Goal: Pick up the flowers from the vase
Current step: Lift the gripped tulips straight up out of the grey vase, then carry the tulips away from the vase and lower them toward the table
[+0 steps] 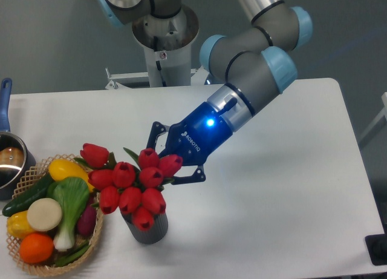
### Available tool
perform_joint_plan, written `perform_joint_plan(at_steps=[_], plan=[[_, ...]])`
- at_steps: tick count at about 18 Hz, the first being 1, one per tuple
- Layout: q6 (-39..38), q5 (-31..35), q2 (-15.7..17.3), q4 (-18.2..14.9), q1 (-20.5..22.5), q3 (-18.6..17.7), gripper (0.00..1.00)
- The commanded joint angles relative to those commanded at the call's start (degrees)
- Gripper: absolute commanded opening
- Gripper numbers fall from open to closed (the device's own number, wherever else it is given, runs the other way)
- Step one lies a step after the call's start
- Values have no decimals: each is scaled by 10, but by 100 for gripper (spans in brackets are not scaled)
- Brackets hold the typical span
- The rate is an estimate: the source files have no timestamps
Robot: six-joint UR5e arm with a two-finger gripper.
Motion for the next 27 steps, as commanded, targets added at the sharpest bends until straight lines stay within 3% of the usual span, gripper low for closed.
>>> perform_joint_plan(at_steps=[16,24,27], plan=[[-8,-90,1,-1,32,-3,0],[4,-91,4,3,106,3,0],[7,-68,-2,2,125,20,0]])
